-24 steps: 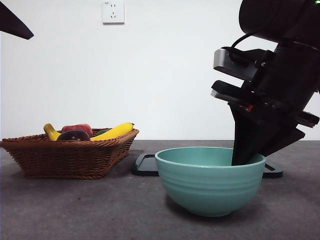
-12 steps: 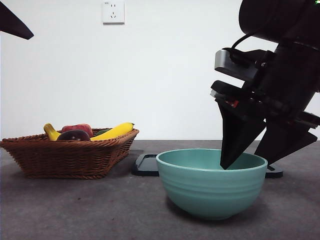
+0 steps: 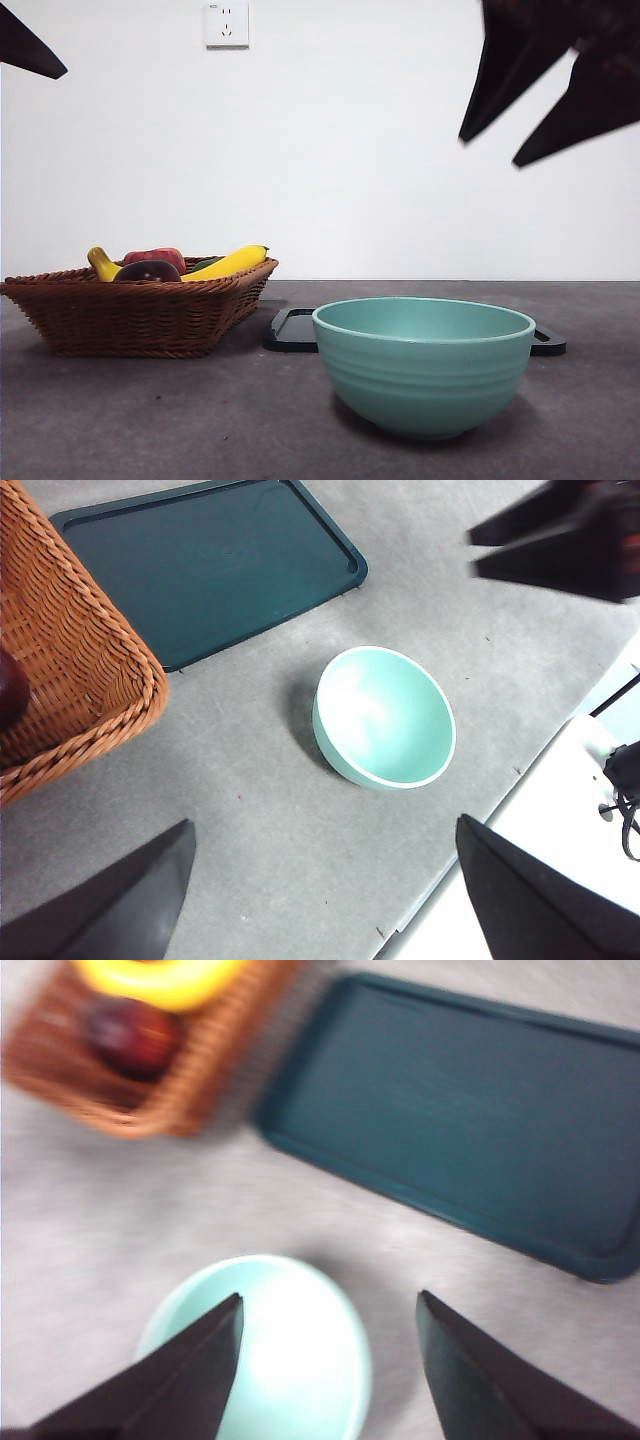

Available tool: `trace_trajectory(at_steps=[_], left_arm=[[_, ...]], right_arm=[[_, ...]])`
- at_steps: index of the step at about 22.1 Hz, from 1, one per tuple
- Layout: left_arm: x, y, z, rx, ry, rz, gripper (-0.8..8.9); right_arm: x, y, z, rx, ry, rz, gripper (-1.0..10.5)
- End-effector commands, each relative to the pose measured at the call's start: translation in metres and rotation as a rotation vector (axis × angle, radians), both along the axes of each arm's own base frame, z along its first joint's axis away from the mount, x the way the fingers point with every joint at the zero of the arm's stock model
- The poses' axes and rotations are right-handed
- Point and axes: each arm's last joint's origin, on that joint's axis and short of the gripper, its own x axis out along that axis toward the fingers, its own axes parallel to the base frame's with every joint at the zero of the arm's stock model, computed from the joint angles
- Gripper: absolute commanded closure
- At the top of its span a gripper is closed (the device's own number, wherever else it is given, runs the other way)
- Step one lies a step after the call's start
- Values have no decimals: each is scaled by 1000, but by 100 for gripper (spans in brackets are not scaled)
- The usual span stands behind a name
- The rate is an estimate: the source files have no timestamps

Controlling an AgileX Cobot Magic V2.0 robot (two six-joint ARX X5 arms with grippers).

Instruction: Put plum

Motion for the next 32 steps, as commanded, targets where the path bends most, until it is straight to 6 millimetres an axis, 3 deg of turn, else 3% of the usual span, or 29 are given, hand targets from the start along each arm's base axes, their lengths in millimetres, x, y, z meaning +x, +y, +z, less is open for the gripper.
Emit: trace_trajectory(at_steps=[1,9,22,25,29,32], left_arm=[[1,-1,6,-8,-23,-14,404],[1,-1,6,-10,-20,-11,405],[1,-1,6,-11,-19,-10,416],[1,-1,6,-11,-19,-10,538],[1,-1,6,-12,-19,-10,789],[1,-1,6,-12,-19,-10,807]], right_arm=[[-14,-4,13,47,-4,65,672],[-55,-24,23,117,85,185,672],[-56,-25,24,120,76,186,672],[-56,-25,24,120,76,186,722],[-56,-25,24,114,69,193,942],[-56,-25,24,109,62,200,941]])
